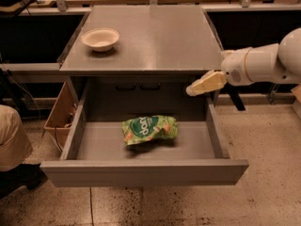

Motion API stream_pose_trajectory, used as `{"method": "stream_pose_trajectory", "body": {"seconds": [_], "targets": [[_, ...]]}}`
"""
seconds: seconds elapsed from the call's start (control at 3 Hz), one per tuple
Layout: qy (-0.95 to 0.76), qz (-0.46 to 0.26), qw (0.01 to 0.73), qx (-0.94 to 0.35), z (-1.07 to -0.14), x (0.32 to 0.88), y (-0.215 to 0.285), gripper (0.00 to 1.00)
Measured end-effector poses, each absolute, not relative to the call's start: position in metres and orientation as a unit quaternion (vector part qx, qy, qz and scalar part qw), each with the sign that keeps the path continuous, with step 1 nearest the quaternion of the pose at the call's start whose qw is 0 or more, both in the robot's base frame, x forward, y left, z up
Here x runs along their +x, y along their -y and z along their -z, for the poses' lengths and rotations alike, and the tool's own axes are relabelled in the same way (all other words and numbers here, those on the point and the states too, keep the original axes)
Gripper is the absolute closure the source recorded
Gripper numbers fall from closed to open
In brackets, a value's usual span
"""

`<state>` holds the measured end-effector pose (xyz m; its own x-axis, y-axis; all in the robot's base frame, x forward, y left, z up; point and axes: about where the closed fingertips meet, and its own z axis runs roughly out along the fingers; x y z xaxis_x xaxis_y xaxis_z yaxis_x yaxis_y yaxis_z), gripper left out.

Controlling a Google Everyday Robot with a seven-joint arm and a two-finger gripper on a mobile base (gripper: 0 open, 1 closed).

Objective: Place green rice chip bag into top drawer

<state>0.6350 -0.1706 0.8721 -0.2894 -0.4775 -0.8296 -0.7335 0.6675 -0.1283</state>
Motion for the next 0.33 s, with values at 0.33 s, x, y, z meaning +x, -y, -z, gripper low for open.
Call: {"method": "stream_pose_trajectory", "body": {"seconds": [0.33], "targets": [[-0.763, -0.135, 0.488, -0.402, -0.9320, 0.6376, 0.1680, 0.00]]}}
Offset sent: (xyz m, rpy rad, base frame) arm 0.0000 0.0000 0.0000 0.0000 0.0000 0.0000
